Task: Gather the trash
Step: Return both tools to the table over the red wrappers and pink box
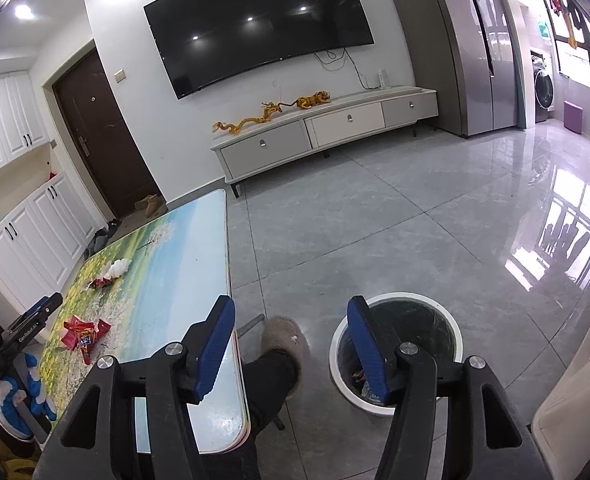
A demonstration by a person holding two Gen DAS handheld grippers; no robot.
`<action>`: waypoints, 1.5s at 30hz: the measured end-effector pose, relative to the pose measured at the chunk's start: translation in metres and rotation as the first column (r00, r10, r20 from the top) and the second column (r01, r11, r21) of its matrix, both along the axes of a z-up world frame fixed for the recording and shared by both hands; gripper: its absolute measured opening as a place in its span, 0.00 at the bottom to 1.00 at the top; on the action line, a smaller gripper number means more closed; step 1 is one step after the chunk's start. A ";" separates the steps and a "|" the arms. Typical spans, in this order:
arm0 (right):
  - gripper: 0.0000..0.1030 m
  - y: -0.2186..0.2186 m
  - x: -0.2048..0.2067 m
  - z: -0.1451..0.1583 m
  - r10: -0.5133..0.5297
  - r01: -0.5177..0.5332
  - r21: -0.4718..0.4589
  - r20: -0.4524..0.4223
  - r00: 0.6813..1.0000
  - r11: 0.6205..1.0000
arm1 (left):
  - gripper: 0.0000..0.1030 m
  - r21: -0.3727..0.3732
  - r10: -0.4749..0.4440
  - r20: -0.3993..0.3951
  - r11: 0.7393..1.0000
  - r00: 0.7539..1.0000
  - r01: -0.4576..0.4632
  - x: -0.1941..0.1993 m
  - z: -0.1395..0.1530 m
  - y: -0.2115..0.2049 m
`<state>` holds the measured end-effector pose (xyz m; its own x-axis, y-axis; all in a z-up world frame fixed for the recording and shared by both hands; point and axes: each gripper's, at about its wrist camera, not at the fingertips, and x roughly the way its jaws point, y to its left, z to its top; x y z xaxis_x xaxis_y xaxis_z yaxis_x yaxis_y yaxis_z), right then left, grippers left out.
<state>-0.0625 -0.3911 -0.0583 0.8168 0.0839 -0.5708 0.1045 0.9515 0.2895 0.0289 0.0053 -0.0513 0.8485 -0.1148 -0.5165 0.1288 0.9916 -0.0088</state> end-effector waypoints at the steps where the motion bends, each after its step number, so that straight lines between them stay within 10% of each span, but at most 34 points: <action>1: 0.55 0.001 0.000 -0.001 0.001 -0.001 -0.001 0.000 1.000 1.000 | 0.52 0.002 0.006 0.002 1.000 1.000 -0.006 -0.002 0.001 0.002; 27: 0.66 -0.005 -0.007 0.006 0.040 -0.041 0.009 0.096 0.995 0.999 | 0.61 -0.012 0.200 0.091 0.980 0.976 -0.200 -0.053 0.032 0.052; 45: 0.94 0.004 -0.026 0.047 -0.003 0.019 -0.076 0.207 0.978 0.997 | 0.61 -0.024 0.268 0.152 0.963 0.951 -0.268 -0.077 0.062 0.091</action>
<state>-0.0888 -0.3866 -0.0115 0.9184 0.0367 -0.3939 0.0605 0.9710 0.2315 -0.0482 0.0962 0.0106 0.9170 0.1262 -0.3785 -0.1416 0.9898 -0.0131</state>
